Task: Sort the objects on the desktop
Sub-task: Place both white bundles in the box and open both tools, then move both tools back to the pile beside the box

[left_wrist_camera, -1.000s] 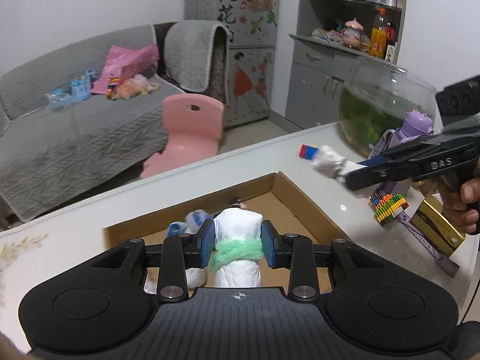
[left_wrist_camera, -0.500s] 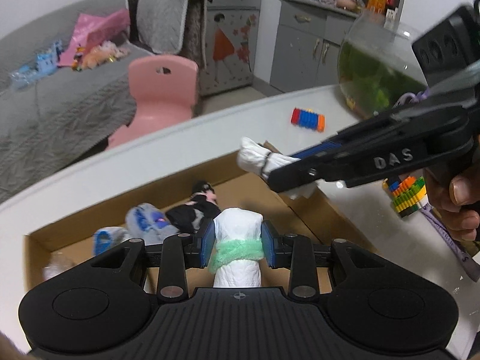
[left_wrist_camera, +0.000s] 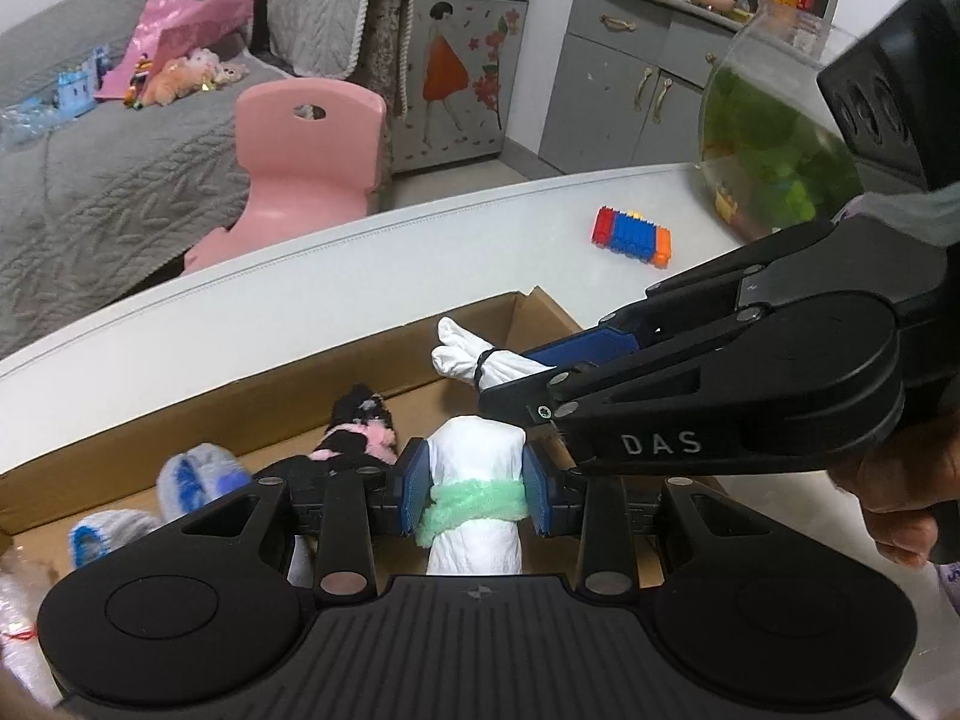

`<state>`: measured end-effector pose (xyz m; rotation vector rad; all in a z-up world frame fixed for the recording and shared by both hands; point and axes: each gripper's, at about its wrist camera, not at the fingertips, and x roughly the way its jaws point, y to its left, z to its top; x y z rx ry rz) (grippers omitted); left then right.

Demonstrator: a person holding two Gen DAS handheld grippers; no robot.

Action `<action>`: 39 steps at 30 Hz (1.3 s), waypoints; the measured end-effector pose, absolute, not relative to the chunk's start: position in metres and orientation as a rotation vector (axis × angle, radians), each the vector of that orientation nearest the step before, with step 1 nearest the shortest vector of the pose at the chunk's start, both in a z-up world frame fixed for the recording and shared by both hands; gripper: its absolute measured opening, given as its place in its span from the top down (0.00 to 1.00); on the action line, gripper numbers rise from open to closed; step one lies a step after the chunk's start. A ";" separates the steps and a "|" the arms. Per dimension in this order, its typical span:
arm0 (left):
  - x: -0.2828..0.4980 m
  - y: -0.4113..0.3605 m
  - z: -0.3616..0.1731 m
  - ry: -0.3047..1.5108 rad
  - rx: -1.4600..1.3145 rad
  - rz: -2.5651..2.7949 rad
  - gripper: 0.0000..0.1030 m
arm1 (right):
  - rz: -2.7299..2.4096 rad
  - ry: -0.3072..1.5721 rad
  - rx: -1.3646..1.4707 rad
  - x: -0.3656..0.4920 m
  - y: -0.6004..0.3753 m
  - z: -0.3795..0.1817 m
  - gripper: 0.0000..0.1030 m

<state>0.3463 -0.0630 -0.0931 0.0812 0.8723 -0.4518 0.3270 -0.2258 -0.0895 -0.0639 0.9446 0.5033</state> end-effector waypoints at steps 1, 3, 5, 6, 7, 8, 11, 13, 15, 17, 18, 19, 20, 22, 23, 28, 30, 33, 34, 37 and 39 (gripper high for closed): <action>0.347 -0.064 -0.096 0.876 0.079 -0.452 0.61 | 0.493 0.953 -0.070 0.327 -0.226 -0.091 0.81; 0.347 -0.066 -0.102 0.880 0.088 -0.450 0.61 | 0.490 0.960 -0.086 0.326 -0.224 -0.092 0.81; 0.347 -0.066 -0.104 0.884 0.086 -0.449 0.61 | 0.481 0.964 -0.108 0.325 -0.221 -0.093 0.81; 0.348 -0.065 -0.105 0.887 0.085 -0.449 0.61 | 0.478 0.964 -0.113 0.325 -0.221 -0.094 0.81; 0.347 -0.066 -0.105 0.887 0.089 -0.450 0.61 | 0.478 0.965 -0.116 0.325 -0.220 -0.094 0.81; 0.346 -0.066 -0.105 0.886 0.096 -0.452 0.61 | 0.476 0.966 -0.115 0.324 -0.219 -0.094 0.81; 0.345 -0.067 -0.106 0.886 0.099 -0.449 0.61 | 0.471 0.968 -0.119 0.324 -0.217 -0.093 0.81; 0.346 -0.067 -0.106 0.888 0.095 -0.446 0.60 | 0.465 0.969 -0.124 0.324 -0.216 -0.093 0.81; 0.346 -0.068 -0.106 0.890 0.104 -0.443 0.58 | 0.460 0.971 -0.130 0.325 -0.215 -0.094 0.81; 0.345 -0.071 -0.107 0.891 0.129 -0.442 0.55 | 0.454 0.973 -0.135 0.326 -0.213 -0.094 0.81; 0.345 -0.073 -0.108 0.895 0.134 -0.443 0.53 | 0.452 0.974 -0.134 0.326 -0.213 -0.094 0.81; 0.345 -0.074 -0.109 0.899 0.143 -0.444 0.45 | 0.451 0.974 -0.132 0.326 -0.213 -0.094 0.80; 0.344 -0.076 -0.110 0.900 0.150 -0.444 0.29 | 0.447 0.973 -0.134 0.325 -0.213 -0.093 0.79; 0.340 -0.076 -0.108 0.895 0.149 -0.451 0.08 | 0.443 0.956 -0.129 0.324 -0.214 -0.089 0.68; 0.336 -0.076 -0.105 0.878 0.161 -0.446 0.08 | 0.446 0.943 -0.111 0.321 -0.216 -0.085 0.59; 0.322 -0.068 -0.086 0.858 0.163 -0.437 0.04 | 0.467 0.852 -0.086 0.298 -0.226 -0.049 0.13; 0.312 -0.061 -0.073 0.836 0.169 -0.436 0.03 | 0.480 0.820 -0.069 0.287 -0.234 -0.034 0.13; 0.289 -0.044 -0.051 0.796 0.159 -0.431 0.02 | 0.489 0.776 -0.060 0.266 -0.245 -0.012 0.13; 0.280 -0.038 -0.044 0.785 0.157 -0.426 0.02 | 0.503 0.764 -0.053 0.257 -0.249 -0.005 0.13; 0.239 -0.014 -0.023 0.732 0.147 -0.428 0.00 | 0.537 0.731 -0.061 0.227 -0.257 0.011 0.13; 0.205 0.006 -0.016 0.708 0.146 -0.416 0.00 | 0.592 0.709 -0.049 0.201 -0.262 0.018 0.13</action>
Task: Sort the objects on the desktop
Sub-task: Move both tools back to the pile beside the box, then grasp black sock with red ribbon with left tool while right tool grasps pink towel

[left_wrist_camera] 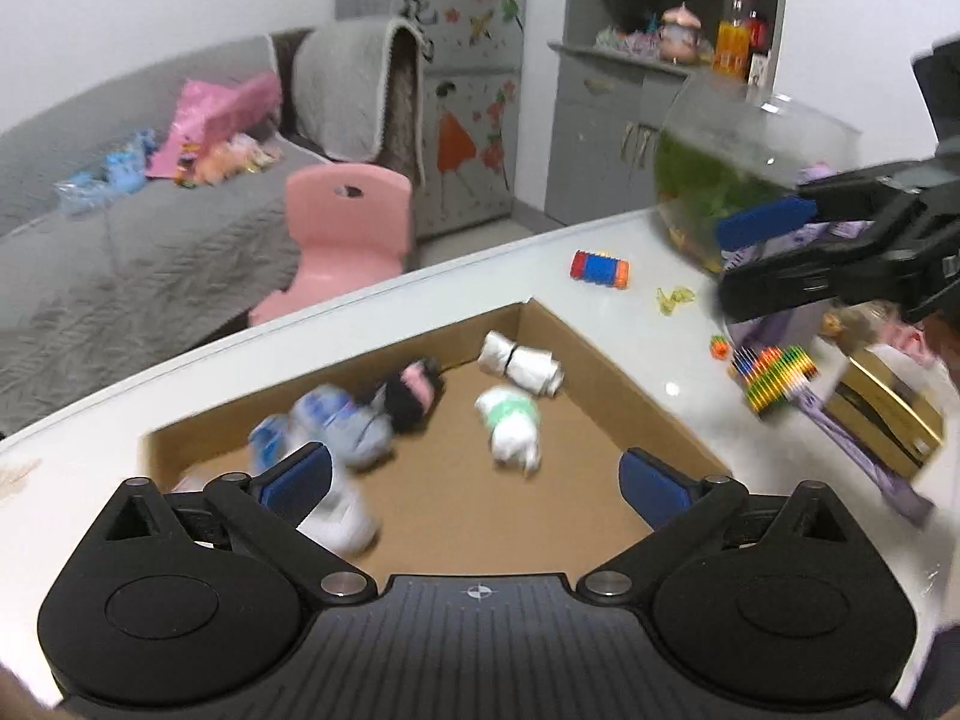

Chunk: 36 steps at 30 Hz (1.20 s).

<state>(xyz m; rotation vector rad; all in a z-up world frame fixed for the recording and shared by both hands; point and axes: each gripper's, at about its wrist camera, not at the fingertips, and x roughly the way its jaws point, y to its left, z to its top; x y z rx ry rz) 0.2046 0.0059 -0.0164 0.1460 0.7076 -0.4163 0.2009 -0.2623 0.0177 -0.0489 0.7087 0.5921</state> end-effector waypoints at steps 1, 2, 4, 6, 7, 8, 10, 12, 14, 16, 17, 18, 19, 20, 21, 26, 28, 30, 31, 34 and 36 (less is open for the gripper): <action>0.186 0.017 -0.016 0.700 0.156 -0.415 0.00 | 0.619 0.695 -0.051 0.190 -0.264 0.019 0.13; 0.172 0.025 -0.015 0.695 0.163 -0.407 0.00 | 0.641 0.685 -0.049 0.177 -0.266 0.020 0.12; 0.140 0.047 -0.017 0.696 0.152 -0.383 0.00 | 0.692 0.680 -0.016 0.147 -0.273 0.015 0.11; 0.111 0.065 -0.021 0.708 0.127 -0.386 0.00 | 0.748 0.681 0.019 0.120 -0.277 0.006 0.11; 0.093 0.072 -0.026 0.712 0.123 -0.373 0.00 | 0.776 0.678 0.028 0.105 -0.277 0.000 0.11; 0.078 0.076 -0.029 0.715 0.119 -0.369 0.00 | 0.808 0.679 0.037 0.093 -0.277 -0.006 0.10; 0.052 0.078 -0.037 0.736 0.112 -0.375 0.00 | 0.849 0.715 0.077 0.075 -0.272 -0.021 0.08; 0.032 0.074 -0.045 0.743 0.115 -0.373 0.00 | 0.856 0.757 0.096 0.065 -0.261 -0.038 0.08; 0.021 0.069 -0.057 0.778 0.115 -0.393 0.00 | 0.862 0.780 0.122 0.061 -0.252 -0.051 0.08; 0.013 0.064 -0.068 0.792 0.120 -0.397 0.00 | 0.851 0.807 0.181 0.065 -0.244 -0.062 0.07; 0.009 0.063 -0.073 0.796 0.113 -0.404 0.00 | 0.842 0.821 0.216 0.066 -0.242 -0.066 0.07; 0.007 0.061 -0.076 0.799 0.099 -0.411 0.00 | 0.835 0.835 0.249 0.069 -0.238 -0.071 0.07; 0.004 0.061 -0.079 0.801 0.084 -0.418 0.00 | 0.826 0.839 0.279 0.072 -0.235 -0.074 0.07; 0.003 0.058 -0.082 0.807 0.070 -0.426 0.00 | 0.821 0.842 0.305 0.073 -0.233 -0.077 0.07; 0.002 0.056 -0.086 0.812 0.060 -0.433 0.00 | 0.821 0.848 0.333 0.075 -0.230 -0.081 0.07; -0.003 0.039 -0.103 0.834 0.023 -0.476 0.00 | 0.813 0.909 0.371 0.081 -0.205 -0.099 0.06; -0.002 0.030 -0.108 0.833 0.040 -0.479 0.00 | 0.786 0.934 0.325 0.080 -0.192 -0.107 0.05; 0.002 0.027 -0.113 0.841 0.036 -0.481 0.00 | 0.751 0.958 0.286 0.077 -0.183 -0.115 0.05; 0.004 0.027 -0.114 0.843 0.025 -0.483 0.00 | 0.743 0.971 0.272 0.079 -0.177 -0.119 0.05; 0.009 0.028 -0.121 0.858 0.000 -0.473 0.01 | 0.737 0.987 0.260 0.086 -0.165 -0.127 0.05; 0.009 0.028 -0.124 0.866 0.000 -0.462 0.01 | 0.720 0.990 0.243 0.088 -0.162 -0.131 0.16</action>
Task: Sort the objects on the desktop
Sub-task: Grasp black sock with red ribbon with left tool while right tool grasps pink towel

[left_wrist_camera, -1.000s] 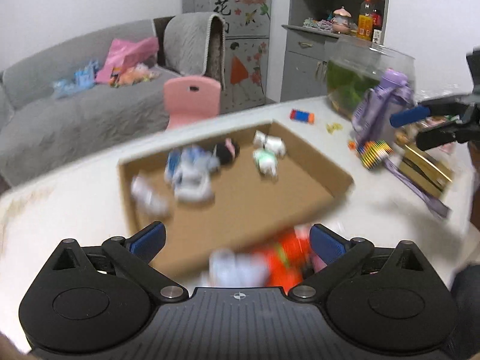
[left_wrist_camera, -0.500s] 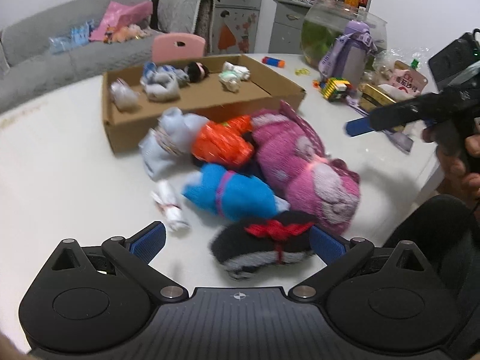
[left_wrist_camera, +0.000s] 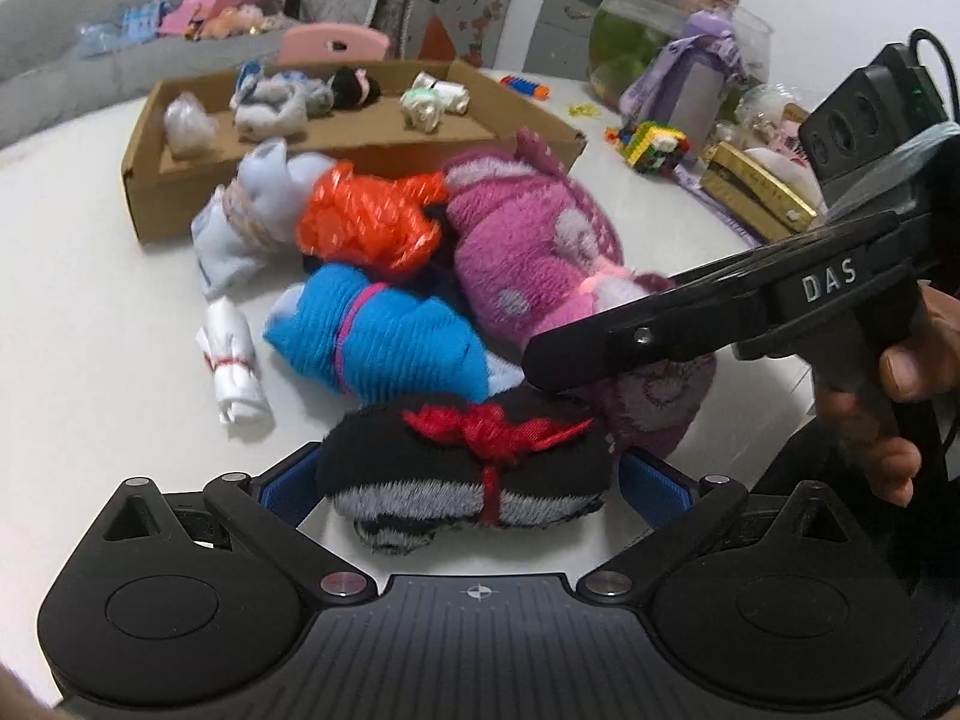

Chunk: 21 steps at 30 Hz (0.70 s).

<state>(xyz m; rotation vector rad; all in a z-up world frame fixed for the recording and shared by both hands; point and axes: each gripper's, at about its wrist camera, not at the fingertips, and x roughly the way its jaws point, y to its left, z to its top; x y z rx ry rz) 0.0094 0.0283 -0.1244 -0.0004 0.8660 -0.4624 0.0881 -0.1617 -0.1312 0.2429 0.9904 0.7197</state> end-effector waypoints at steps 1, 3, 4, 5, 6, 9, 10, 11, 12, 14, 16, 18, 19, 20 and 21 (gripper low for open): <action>0.009 0.027 -0.125 0.861 0.013 -0.458 0.01 | 0.729 0.991 0.253 0.090 -0.161 -0.132 0.23; 0.007 0.026 -0.125 0.853 0.023 -0.456 0.03 | 0.739 0.996 0.284 0.092 -0.163 -0.133 0.33; 0.006 0.026 -0.125 0.844 0.021 -0.455 0.09 | 0.739 0.994 0.284 0.094 -0.164 -0.133 0.35; 0.005 0.027 -0.124 0.837 0.023 -0.448 0.12 | 0.740 0.988 0.288 0.095 -0.164 -0.133 0.36; 0.005 0.027 -0.123 0.838 0.020 -0.446 0.13 | 0.744 0.984 0.290 0.095 -0.165 -0.133 0.37; 0.003 0.029 -0.120 0.838 0.013 -0.442 0.19 | 0.764 0.977 0.297 0.088 -0.170 -0.134 0.39; 0.001 0.028 -0.118 0.835 0.021 -0.438 0.19 | 0.774 0.975 0.302 0.087 -0.172 -0.133 0.39; 0.000 0.028 -0.117 0.830 0.034 -0.434 0.20 | 0.781 0.966 0.302 0.086 -0.174 -0.131 0.39; -0.001 0.027 -0.116 0.828 0.046 -0.429 0.20 | 0.787 0.955 0.296 0.076 -0.179 -0.125 0.39; -0.004 0.028 -0.112 0.825 0.054 -0.417 0.20 | 0.799 0.941 0.302 0.073 -0.183 -0.119 0.39; -0.008 0.033 -0.104 0.812 0.049 -0.407 0.20 | 0.807 0.930 0.317 0.069 -0.190 -0.112 0.39; -0.012 0.040 -0.092 0.789 0.048 -0.392 0.20 | 0.814 0.910 0.331 0.066 -0.198 -0.103 0.39; -0.014 0.045 -0.085 0.778 0.047 -0.386 0.20 | 0.818 0.900 0.338 0.065 -0.202 -0.099 0.39; -0.015 0.051 -0.078 0.769 0.045 -0.379 0.20 | 0.819 0.890 0.347 0.065 -0.208 -0.094 0.39; -0.015 0.059 -0.071 0.760 0.041 -0.369 0.20 | 0.818 0.880 0.353 0.065 -0.214 -0.089 0.39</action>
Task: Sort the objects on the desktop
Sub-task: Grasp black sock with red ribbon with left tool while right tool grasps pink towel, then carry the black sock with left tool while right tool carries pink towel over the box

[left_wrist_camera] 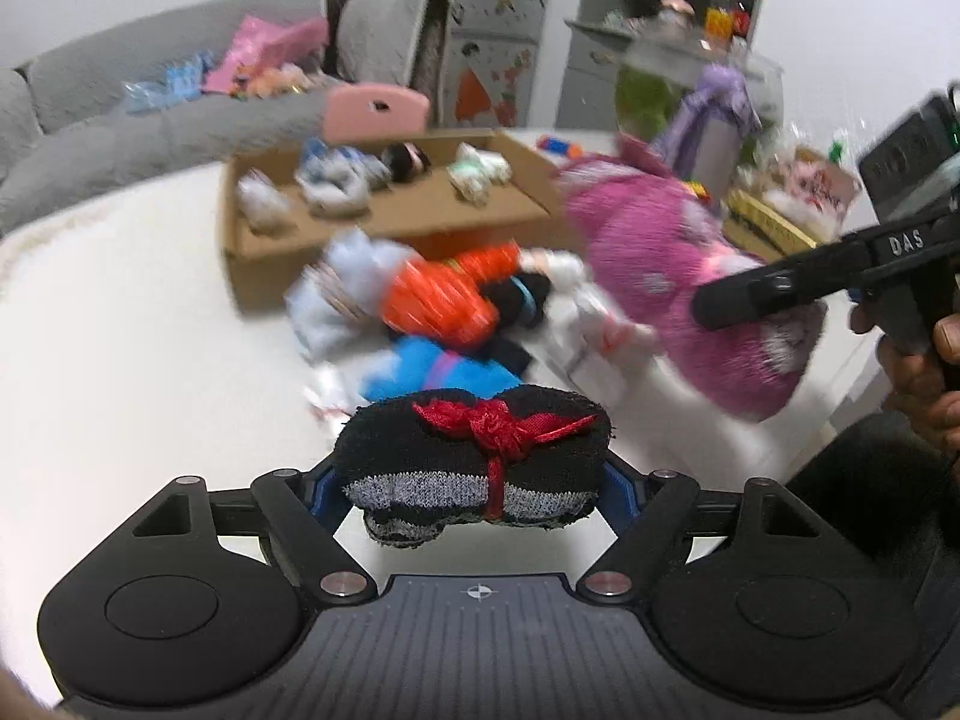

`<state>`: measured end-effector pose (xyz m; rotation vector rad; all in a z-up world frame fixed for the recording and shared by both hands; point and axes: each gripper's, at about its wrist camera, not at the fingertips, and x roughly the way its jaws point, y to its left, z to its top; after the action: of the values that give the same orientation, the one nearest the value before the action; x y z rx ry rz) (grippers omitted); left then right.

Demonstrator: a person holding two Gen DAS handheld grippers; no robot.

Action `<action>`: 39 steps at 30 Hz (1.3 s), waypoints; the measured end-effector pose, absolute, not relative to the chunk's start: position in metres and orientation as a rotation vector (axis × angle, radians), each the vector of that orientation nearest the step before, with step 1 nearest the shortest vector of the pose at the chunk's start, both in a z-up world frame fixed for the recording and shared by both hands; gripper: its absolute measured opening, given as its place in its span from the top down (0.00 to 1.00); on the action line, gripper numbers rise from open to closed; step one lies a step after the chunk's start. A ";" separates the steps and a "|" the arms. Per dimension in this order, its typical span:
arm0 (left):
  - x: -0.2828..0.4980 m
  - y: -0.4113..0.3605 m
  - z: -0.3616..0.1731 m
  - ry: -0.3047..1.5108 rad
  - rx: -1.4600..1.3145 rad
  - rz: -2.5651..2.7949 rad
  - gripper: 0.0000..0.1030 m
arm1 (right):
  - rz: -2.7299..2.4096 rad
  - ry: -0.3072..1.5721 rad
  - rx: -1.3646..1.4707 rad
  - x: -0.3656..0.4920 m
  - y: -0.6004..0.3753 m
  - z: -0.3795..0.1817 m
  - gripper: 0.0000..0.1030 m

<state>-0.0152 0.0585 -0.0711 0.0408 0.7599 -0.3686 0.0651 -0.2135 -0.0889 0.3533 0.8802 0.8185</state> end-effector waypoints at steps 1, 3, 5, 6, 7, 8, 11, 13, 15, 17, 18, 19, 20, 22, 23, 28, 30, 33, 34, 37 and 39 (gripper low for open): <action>-0.014 0.066 -0.064 0.754 0.040 -0.357 0.20 | 0.816 0.871 0.360 0.066 -0.218 -0.085 0.39; -0.011 0.078 -0.054 0.743 0.053 -0.323 0.20 | 0.806 0.848 0.375 0.068 -0.233 -0.074 0.39; -0.003 0.091 -0.043 0.732 0.068 -0.287 0.20 | 0.788 0.824 0.379 0.074 -0.247 -0.065 0.39; 0.002 0.096 -0.037 0.725 0.070 -0.274 0.20 | 0.775 0.812 0.375 0.078 -0.253 -0.060 0.39; 0.007 0.101 -0.031 0.718 0.074 -0.262 0.20 | 0.760 0.801 0.371 0.082 -0.259 -0.054 0.39; 0.012 0.106 -0.025 0.711 0.079 -0.251 0.20 | 0.746 0.787 0.366 0.086 -0.266 -0.048 0.39; 0.026 0.120 -0.008 0.691 0.078 -0.224 0.20 | 0.717 0.755 0.363 0.099 -0.280 -0.036 0.39; 0.035 0.126 0.002 0.679 0.066 -0.221 0.20 | 0.704 0.738 0.361 0.108 -0.285 -0.030 0.39; 0.048 0.131 0.012 0.668 0.049 -0.218 0.20 | 0.695 0.726 0.351 0.114 -0.288 -0.023 0.39; 0.061 0.131 0.020 0.661 0.048 -0.217 0.20 | 0.696 0.718 0.348 0.124 -0.285 -0.017 0.39; 0.069 0.130 0.023 0.659 0.055 -0.217 0.20 | 0.695 0.714 0.347 0.130 -0.282 -0.017 0.39; 0.077 0.128 0.026 0.657 0.068 -0.215 0.20 | 0.697 0.711 0.350 0.134 -0.280 -0.014 0.39; 0.085 0.125 0.027 0.658 0.078 -0.215 0.20 | 0.704 0.708 0.355 0.140 -0.277 -0.011 0.39; 0.102 0.120 0.030 0.666 0.082 -0.224 0.20 | 0.721 0.701 0.360 0.149 -0.267 -0.003 0.39; 0.111 0.118 0.031 0.670 0.086 -0.230 0.20 | 0.731 0.695 0.360 0.152 -0.264 0.000 0.39; 0.144 0.101 0.026 0.690 0.114 -0.248 0.20 | 0.786 0.692 0.357 0.179 -0.238 0.000 0.39; 0.158 0.094 0.020 0.700 0.126 -0.253 0.20 | 0.812 0.701 0.354 0.189 -0.226 -0.004 0.39; 0.175 0.087 0.008 0.723 0.127 -0.265 0.20 | 0.843 0.721 0.347 0.205 -0.207 -0.012 0.39; 0.180 0.085 0.004 0.728 0.129 -0.267 0.20 | 0.852 0.728 0.340 0.210 -0.199 -0.015 0.39; 0.193 0.080 -0.010 0.751 0.132 -0.275 0.20 | 0.871 0.756 0.334 0.224 -0.182 -0.026 0.39; 0.201 0.077 -0.019 0.764 0.136 -0.277 0.20 | 0.876 0.775 0.325 0.228 -0.175 -0.032 0.39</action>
<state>0.2007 0.0768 -0.0191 0.1363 0.7642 -0.2765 0.2281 -0.1752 -0.0325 0.3250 0.7751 0.8764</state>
